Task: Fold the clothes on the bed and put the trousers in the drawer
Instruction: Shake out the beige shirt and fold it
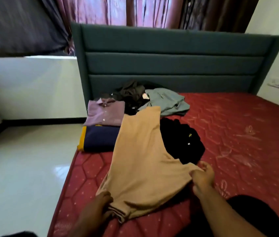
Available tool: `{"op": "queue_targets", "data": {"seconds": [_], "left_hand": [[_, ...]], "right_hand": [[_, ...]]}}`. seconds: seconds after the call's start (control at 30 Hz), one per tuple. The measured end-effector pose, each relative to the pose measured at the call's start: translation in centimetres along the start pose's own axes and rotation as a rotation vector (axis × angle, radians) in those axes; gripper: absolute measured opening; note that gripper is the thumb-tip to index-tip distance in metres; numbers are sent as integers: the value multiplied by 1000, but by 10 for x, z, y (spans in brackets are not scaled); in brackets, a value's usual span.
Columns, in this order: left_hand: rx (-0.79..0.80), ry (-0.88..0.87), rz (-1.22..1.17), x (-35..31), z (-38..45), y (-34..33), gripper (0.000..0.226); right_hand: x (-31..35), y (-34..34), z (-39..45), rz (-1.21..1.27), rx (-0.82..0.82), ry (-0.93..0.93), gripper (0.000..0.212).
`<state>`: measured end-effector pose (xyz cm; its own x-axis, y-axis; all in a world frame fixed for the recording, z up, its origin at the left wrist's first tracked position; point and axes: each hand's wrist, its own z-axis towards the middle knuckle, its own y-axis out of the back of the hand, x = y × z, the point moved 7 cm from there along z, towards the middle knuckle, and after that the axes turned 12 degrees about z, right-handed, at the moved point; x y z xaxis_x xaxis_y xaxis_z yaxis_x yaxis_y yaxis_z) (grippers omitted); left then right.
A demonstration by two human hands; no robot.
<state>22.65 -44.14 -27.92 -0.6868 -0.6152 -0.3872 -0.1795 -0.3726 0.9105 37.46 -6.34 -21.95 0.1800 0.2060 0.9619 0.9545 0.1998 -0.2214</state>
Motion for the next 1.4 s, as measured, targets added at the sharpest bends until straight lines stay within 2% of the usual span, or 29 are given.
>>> {"op": "queue_targets", "data": {"seconds": [0.07,0.13,0.23,0.3,0.4,0.47,0.53,0.57,0.67,0.73,0.8,0.87,0.97,1.03,1.1,1.13,1.2,1.3,1.33,1.4], "left_hand": [[23,-47,121,-5,-11,-10,45],[-16,-70,237,-13,-10,-7,46],[79,-9,358,-16,-8,-4,52],[154,40,462,-13,-8,-6,54],[223,76,531,-10,-6,-8,55],[257,74,431,-3,-7,-14,58],[264,93,313,3,-6,-18,68],[227,91,288,7,-5,-17,76],[322,72,309,17,4,-15,95],[329,1,330,24,15,-7,96],[303,-97,347,33,23,-4,86],[251,-225,424,33,31,0,73],[284,-353,523,25,39,0,61],[349,-320,518,20,42,0,60],[292,-255,525,13,46,6,61],[275,-229,544,9,48,9,62],[299,-218,511,0,44,11,69],[353,-252,252,-16,22,18,62],[377,-247,128,-21,12,21,58],[383,-248,-68,-36,-12,33,45]], "right_hand": [[-18,11,-10,20,-25,-1,55],[-17,8,-12,46,12,72,54],[3,-24,-16,-51,184,230,45],[16,-62,-38,-222,355,356,44],[-3,-119,-98,-563,799,419,56],[-37,-143,-162,-814,1244,594,38],[-78,-142,-211,-1125,1637,764,62],[-86,-138,-219,-1225,1696,862,67],[-76,-125,-196,-1117,1627,999,49],[-72,-106,-153,-1256,1546,1139,42],[-69,-86,-108,-1438,1458,1252,33],[-68,-76,-87,-1589,1424,1297,52],[-84,-83,-88,-1675,1503,1144,59],[-94,-90,-92,-1666,1601,942,62],[-95,-91,-92,-1539,1674,794,69],[-92,-88,-92,-1445,1692,714,66],[-80,-84,-98,-1312,1686,441,52],[-53,-71,-115,-1091,1641,73,26],[-44,-64,-122,-1059,1613,-29,24],[-29,-50,-137,-1015,1589,-210,31]]}}
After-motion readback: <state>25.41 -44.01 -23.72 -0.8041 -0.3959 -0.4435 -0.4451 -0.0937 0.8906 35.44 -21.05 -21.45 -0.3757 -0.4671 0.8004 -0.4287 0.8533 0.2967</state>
